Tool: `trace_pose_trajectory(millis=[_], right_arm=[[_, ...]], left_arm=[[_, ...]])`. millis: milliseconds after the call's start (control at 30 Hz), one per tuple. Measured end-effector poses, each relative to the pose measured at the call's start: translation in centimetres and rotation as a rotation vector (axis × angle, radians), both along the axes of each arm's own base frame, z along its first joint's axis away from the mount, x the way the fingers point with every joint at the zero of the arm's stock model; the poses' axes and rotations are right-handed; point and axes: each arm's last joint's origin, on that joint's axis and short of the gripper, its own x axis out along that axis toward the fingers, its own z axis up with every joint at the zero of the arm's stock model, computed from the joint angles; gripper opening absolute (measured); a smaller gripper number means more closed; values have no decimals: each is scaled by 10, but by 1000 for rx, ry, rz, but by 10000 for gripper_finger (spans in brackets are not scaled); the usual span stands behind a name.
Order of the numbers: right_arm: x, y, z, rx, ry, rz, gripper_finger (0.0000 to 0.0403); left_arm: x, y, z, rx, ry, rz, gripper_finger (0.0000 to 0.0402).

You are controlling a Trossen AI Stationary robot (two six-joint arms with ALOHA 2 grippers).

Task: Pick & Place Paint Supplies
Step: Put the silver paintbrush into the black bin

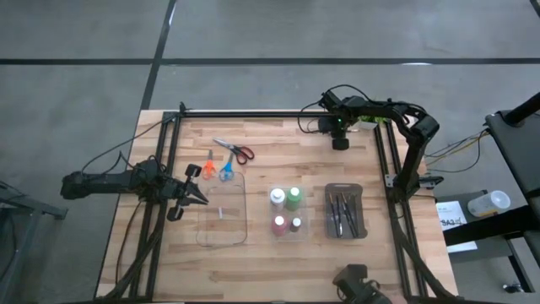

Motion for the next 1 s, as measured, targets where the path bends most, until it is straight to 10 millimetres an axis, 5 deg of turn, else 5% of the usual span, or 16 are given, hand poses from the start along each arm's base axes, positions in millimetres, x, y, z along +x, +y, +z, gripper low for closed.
trace_pose_trajectory(millis=[167,1000], right_arm=[[0,0,0,4,-7,-19,15],[3,-3,7,27,-58,-125,13]], left_arm=[[0,0,0,0,0,0,35],[0,0,0,0,0,0,35]])
